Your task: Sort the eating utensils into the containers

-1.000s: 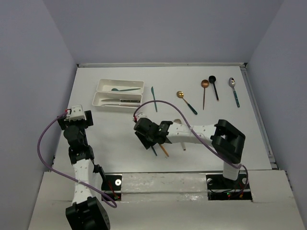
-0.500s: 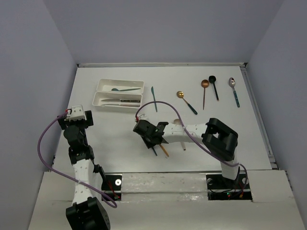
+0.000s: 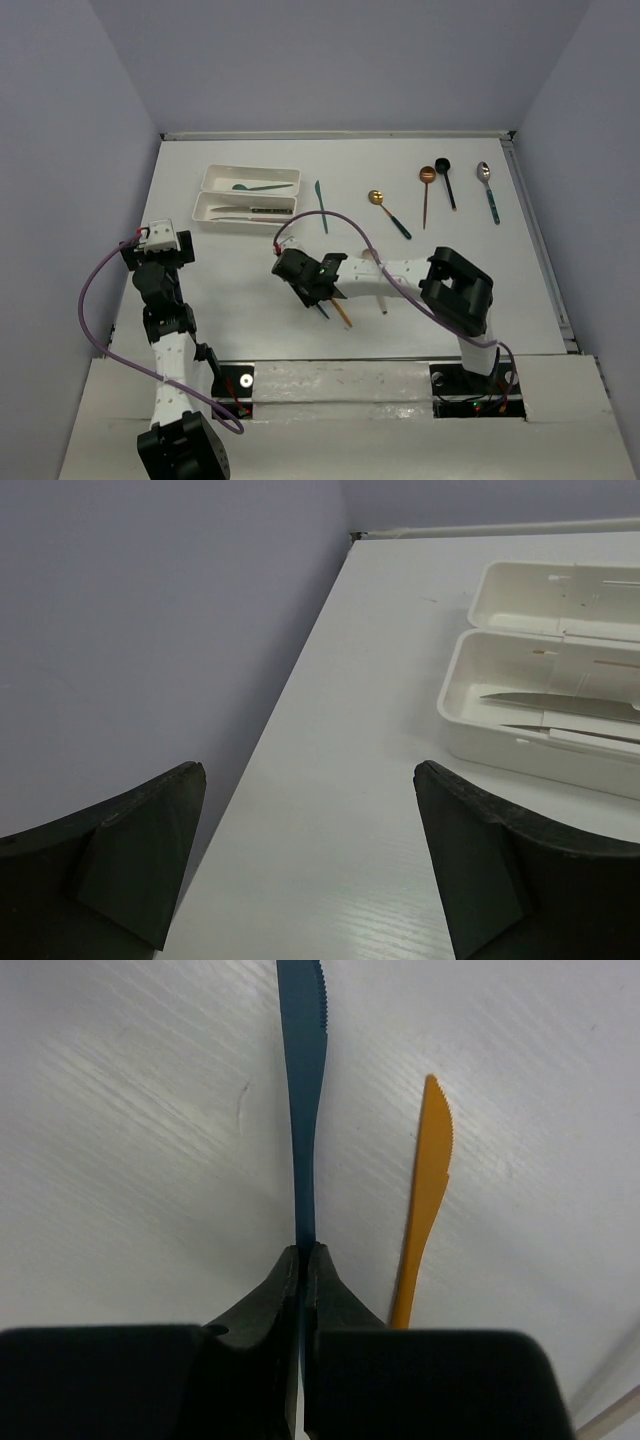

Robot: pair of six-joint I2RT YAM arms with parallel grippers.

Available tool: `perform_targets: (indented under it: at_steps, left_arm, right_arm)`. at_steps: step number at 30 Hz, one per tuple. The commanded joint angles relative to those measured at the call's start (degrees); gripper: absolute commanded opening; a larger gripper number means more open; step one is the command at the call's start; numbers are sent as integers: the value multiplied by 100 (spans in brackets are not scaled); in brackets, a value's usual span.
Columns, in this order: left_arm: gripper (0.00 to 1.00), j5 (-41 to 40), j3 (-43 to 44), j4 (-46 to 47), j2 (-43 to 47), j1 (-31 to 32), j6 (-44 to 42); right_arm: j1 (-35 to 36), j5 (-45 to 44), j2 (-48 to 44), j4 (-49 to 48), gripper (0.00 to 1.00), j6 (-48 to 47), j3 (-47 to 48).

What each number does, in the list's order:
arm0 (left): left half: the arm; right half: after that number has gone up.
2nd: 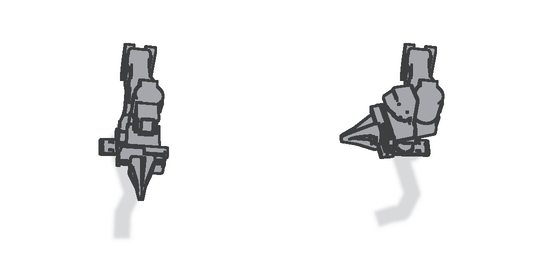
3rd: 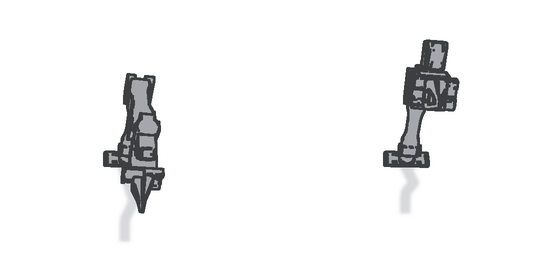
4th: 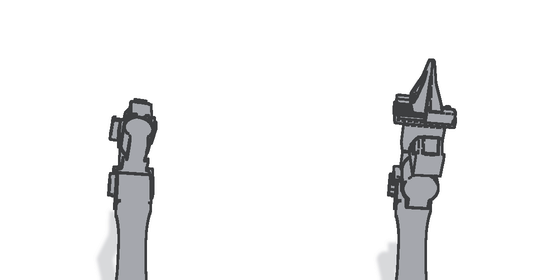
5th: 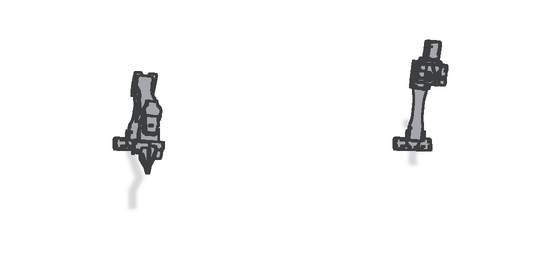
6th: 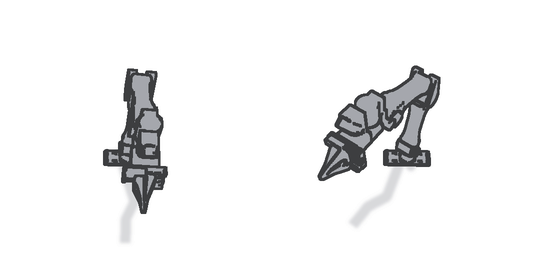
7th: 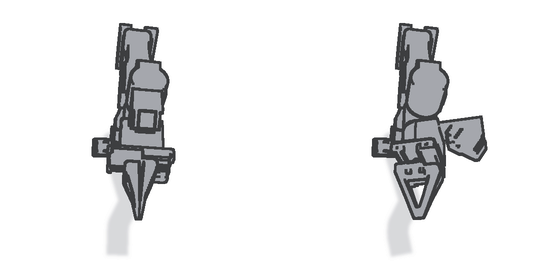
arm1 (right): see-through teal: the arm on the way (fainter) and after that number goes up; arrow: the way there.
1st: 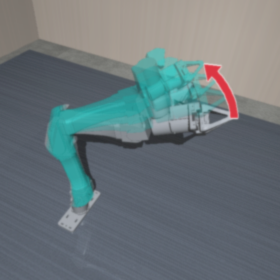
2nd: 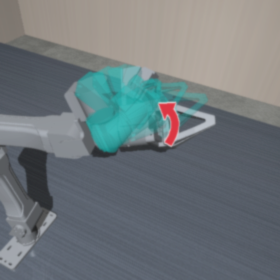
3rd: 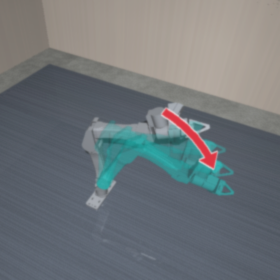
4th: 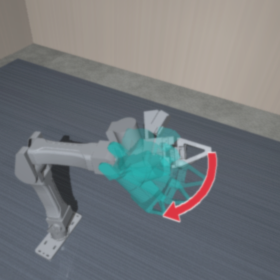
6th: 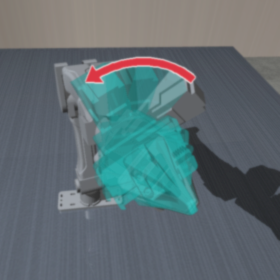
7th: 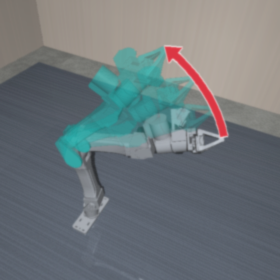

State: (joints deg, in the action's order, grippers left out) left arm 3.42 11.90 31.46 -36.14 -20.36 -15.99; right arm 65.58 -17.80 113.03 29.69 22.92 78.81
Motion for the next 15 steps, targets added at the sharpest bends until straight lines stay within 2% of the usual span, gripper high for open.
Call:
perform_targets:
  at_steps: [1,2,4,6,7,11,12,15]
  left_arm:
    - [99,36,-12,299,81,-29,-62]
    - [99,27,-12,299,81,-29,-62]
    - [99,27,-12,290,72,-29,-62]
    - [99,10,-4,299,72,-29,-62]
    - [99,1,-4,299,72,-29,-54]
    - [99,1,5,299,54,-29,-62]
    - [99,1,5,299,54,-29,-62]
    - [99,-17,5,299,37,-29,-62]
  right_arm:
    - [86,-696,-964,-743,0,-1424,643]
    - [86,-890,-1080,-963,0,-1796,688]
    - [86,-1234,-1239,-2138,0,-2708,724]
    - [8,-1095,-1188,-3348,0,-4524,802]
    - [7,-1024,-1074,-3608,0,-4855,916]
    - [-238,-479,252,-4015,0,-6244,2005]
    - [-239,-470,533,-4033,0,-6447,2608]
    - [-344,-540,1568,-3937,0,-7107,3525]
